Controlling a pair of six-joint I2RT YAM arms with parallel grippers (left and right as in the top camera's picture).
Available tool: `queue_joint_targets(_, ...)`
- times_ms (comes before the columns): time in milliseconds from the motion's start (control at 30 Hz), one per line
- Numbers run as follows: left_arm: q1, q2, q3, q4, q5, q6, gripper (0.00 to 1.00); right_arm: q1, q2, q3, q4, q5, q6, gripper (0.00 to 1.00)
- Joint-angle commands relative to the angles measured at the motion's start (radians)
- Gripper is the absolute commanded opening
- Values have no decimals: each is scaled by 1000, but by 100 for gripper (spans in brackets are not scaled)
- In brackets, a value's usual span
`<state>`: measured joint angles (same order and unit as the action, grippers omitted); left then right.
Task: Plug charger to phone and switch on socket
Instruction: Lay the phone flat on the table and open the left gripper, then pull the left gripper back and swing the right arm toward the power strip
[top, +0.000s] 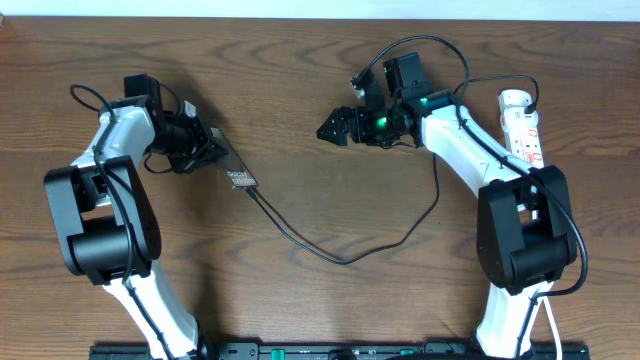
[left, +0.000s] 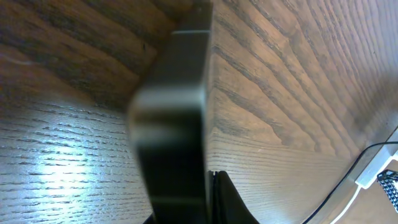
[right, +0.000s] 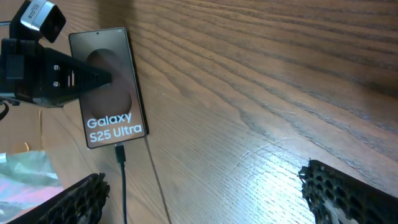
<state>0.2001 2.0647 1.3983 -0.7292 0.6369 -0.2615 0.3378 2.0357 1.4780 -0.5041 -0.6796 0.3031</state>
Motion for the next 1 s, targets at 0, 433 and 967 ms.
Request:
queue_joint_targets(0, -1, 28, 10, -3, -43, 13, 7, 4, -1, 4, -1, 0, -13, 99)
queue_joint_targets(433, 0, 28, 10, -3, -43, 13, 17, 4, -1, 4, -1, 0, -13, 99)
queue_joint_targets(967, 0, 28, 10, -15, -43, 13, 39, 4, -1, 4, -1, 0, -13, 99)
